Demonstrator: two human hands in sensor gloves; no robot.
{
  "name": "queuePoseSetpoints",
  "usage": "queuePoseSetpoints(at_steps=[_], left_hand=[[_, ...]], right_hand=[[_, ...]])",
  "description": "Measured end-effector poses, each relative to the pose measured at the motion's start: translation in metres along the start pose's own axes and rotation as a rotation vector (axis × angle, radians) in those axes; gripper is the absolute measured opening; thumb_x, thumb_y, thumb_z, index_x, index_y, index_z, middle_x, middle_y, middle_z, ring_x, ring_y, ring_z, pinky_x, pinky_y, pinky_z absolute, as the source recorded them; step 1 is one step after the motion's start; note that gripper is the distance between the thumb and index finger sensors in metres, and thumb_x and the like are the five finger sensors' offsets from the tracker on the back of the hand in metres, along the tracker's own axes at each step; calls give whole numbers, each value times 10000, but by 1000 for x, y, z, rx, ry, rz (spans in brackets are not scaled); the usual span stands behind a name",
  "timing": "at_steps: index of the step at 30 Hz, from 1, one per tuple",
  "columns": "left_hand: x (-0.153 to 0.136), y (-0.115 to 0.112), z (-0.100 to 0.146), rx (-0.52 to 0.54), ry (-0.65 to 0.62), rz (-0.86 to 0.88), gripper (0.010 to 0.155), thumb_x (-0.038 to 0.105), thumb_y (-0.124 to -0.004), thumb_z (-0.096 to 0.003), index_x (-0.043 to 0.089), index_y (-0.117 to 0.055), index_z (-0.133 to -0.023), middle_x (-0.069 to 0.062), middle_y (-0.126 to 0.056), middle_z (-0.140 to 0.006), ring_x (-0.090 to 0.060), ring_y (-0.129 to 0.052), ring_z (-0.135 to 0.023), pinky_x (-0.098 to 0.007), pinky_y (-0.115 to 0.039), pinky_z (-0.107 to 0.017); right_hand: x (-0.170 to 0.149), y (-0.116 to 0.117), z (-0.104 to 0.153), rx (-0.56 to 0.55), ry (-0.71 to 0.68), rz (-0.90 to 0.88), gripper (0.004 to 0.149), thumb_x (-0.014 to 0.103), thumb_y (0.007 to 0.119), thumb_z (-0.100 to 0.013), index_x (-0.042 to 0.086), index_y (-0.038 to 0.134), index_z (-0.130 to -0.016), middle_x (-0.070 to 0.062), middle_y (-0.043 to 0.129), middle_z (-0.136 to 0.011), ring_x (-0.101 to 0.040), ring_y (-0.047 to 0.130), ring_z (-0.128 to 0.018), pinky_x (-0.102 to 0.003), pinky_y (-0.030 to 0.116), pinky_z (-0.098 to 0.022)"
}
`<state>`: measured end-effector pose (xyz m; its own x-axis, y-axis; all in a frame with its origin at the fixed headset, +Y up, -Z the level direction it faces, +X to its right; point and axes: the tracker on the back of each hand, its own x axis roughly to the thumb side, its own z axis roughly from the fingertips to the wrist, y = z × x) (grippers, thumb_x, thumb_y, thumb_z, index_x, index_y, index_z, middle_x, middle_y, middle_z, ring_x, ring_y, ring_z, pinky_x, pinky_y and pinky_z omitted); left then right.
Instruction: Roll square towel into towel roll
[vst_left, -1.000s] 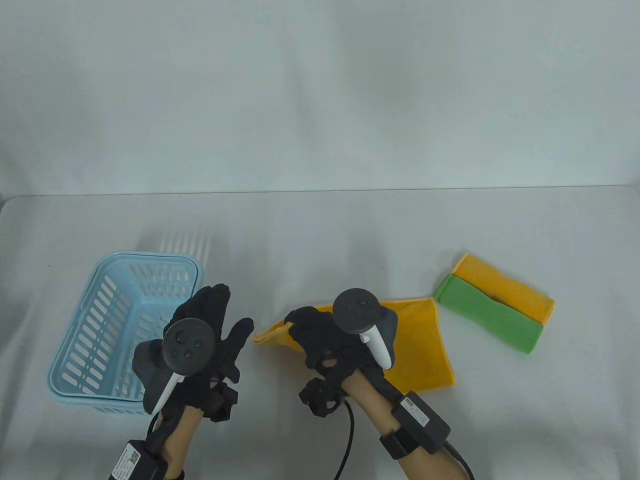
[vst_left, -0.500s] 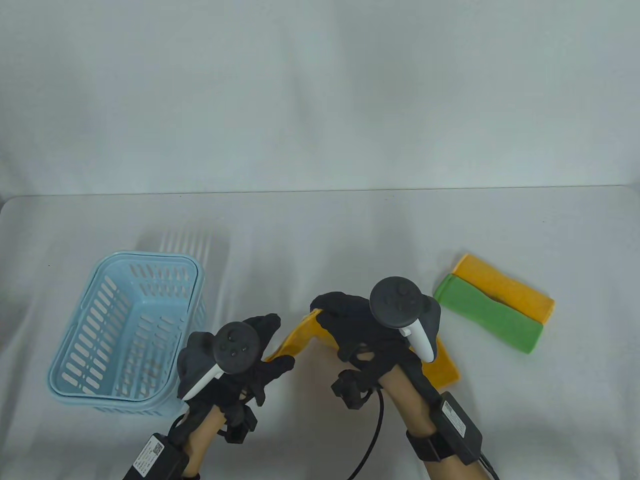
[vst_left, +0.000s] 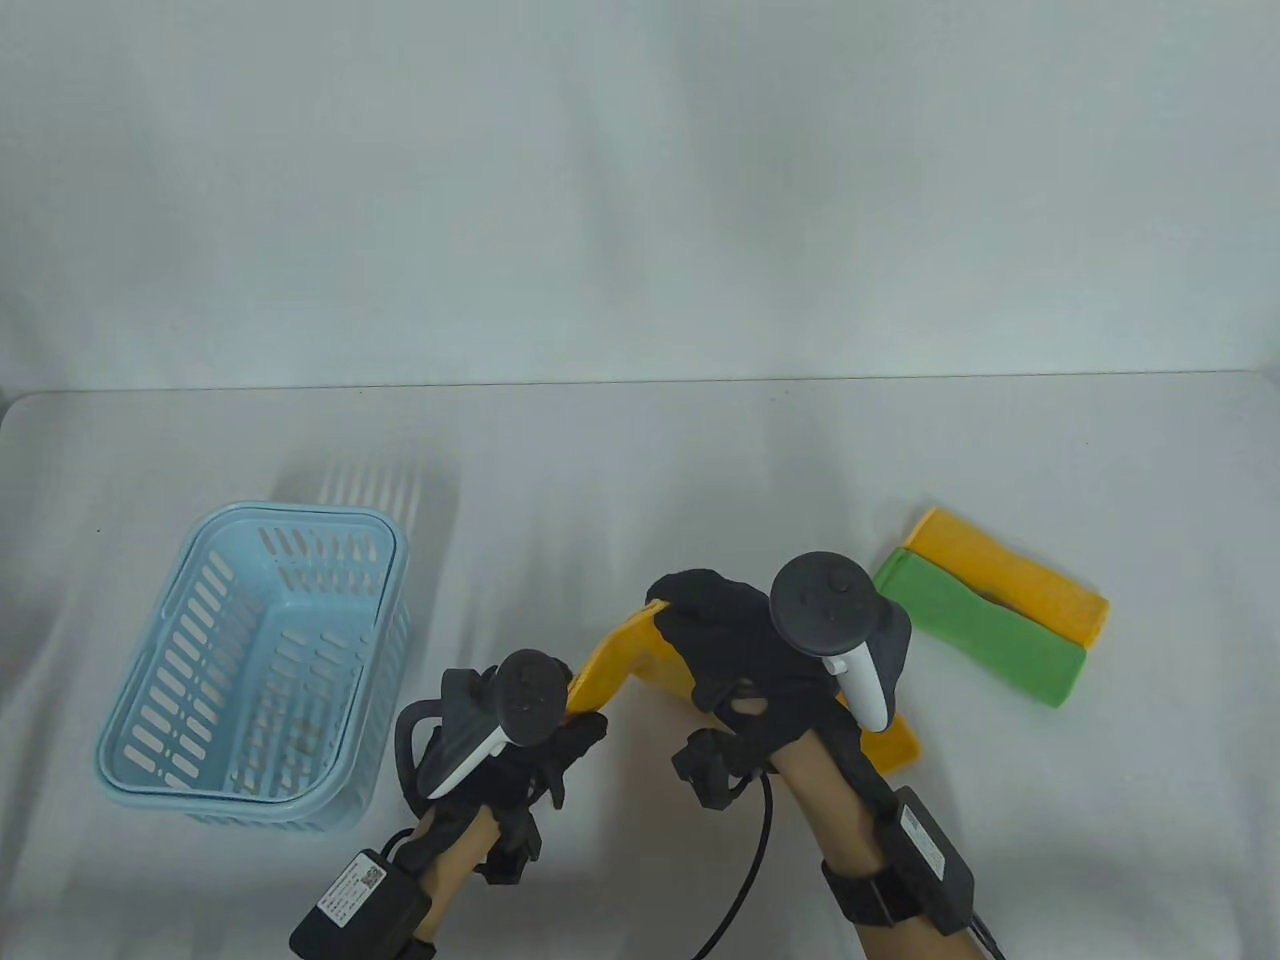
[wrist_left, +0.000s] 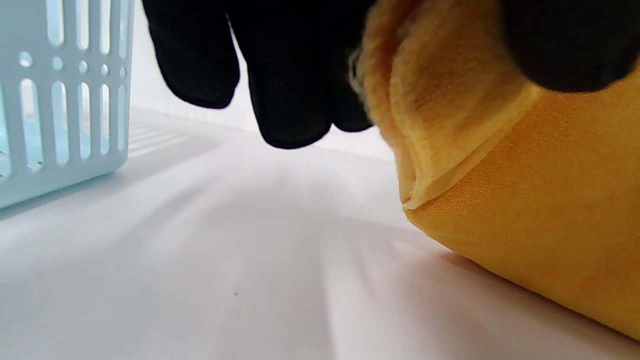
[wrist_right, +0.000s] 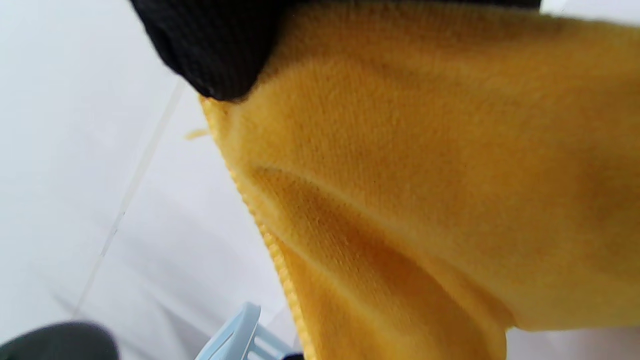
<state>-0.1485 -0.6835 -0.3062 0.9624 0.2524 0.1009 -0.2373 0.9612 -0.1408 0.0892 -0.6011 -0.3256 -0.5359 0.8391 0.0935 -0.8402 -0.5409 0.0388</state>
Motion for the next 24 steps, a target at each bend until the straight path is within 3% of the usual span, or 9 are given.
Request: queuePoseSetpoints(at_steps=[7,17,24], left_hand=[[-10,10,2,1,9,164,467,451,-785,-394,314,-712,-835,55,-819,-891,-240,-937,-819,-520,-730,-671],[-22,47,16,153,-22,400,432,398,-798,-400,317,-772,-823,63,-885,-852,-216,-993,-768,-515,-744,-667],[-18,104,15,224,-101,584,428,406,-815,-402,318,-807,-822,59,-912,-848,-223,-1002,-765,-524,-741,-667]], right_hand=[[-7,-18,-2,-66,22,-44,397,354,853,-331,308,835,-725,18,958,-608,-251,941,-579,-497,758,-521],[-18,-48,-2,-123,41,-166,380,343,854,-330,361,846,-710,30,957,-636,-256,939,-603,-499,755,-531],[0,-81,0,-165,33,-178,382,351,848,-335,358,842,-717,30,957,-643,-257,939,-602,-502,753,-530]])
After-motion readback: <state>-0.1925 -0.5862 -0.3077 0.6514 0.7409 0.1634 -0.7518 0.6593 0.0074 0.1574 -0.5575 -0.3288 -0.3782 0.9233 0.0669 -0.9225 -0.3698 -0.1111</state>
